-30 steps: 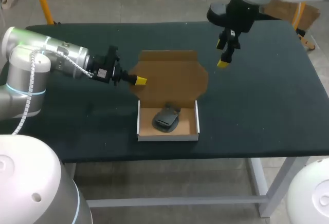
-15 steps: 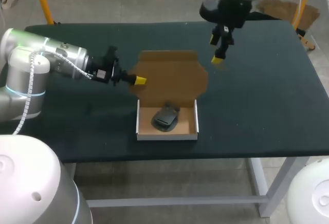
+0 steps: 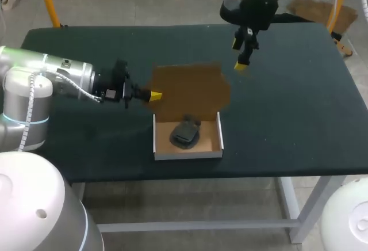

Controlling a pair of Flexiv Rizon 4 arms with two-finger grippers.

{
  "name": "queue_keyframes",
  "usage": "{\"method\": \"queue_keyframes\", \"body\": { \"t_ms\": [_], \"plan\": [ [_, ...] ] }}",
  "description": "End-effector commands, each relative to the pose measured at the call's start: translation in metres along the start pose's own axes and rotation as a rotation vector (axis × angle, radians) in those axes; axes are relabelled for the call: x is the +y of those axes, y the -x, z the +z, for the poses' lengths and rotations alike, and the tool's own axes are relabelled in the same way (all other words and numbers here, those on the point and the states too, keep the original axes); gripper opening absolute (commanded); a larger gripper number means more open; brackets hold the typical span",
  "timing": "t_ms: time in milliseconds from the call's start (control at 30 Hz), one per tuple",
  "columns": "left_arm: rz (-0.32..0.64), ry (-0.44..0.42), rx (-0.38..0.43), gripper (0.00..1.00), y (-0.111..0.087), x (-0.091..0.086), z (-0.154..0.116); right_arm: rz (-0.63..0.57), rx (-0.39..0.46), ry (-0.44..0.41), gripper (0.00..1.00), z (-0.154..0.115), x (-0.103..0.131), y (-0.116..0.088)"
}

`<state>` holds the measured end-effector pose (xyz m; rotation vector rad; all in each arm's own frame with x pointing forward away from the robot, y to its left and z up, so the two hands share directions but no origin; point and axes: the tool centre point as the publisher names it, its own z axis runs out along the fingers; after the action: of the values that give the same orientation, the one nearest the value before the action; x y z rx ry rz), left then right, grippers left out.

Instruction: Assemble the packaging by folding the flat box into shape, placing the metal phone stand inside, and closing the box properly

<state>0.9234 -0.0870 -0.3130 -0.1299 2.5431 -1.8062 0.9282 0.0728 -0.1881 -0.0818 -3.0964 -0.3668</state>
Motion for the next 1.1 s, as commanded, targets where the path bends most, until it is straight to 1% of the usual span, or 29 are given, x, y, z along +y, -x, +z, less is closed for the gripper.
{"method": "queue_keyframes", "body": {
  "t_ms": [33,67,267,367,533,567,700,900,1100],
  "plan": [
    [0.039,-0.009,-0.031,0.0,-0.005,0.0,0.001,0.0,0.002,-0.005,1.0,-0.003,0.001,-0.001],
    [0.058,-0.012,-0.028,0.0,-0.005,0.0,0.002,0.0,0.001,-0.006,1.0,-0.003,0.001,-0.001],
    [0.096,-0.001,-0.06,0.0,0.0,-0.002,0.006,0.002,0.0,-0.008,1.0,-0.004,0.001,-0.002],
    [0.105,0.004,-0.074,0.0,0.004,-0.002,0.007,0.005,-0.001,-0.008,1.0,-0.005,0.0,-0.002],
    [0.115,-0.013,-0.092,0.0,0.01,-0.002,0.005,0.007,-0.001,-0.01,1.0,-0.005,-0.001,-0.002],
    [0.116,-0.012,-0.107,0.0,0.011,-0.002,0.004,0.007,-0.001,-0.01,1.0,-0.005,-0.001,-0.002],
    [0.124,-0.028,-0.101,0.0,0.016,0.0,0.002,0.006,-0.001,-0.01,1.0,-0.006,0.0,0.0],
    [0.168,-0.038,-0.085,0.0,0.014,0.006,0.003,0.005,0.002,-0.012,1.0,-0.005,0.001,0.003],
    [0.186,-0.04,-0.084,0.0,0.015,0.009,0.003,0.004,0.006,-0.013,1.0,-0.005,0.002,0.004]
  ]
}}
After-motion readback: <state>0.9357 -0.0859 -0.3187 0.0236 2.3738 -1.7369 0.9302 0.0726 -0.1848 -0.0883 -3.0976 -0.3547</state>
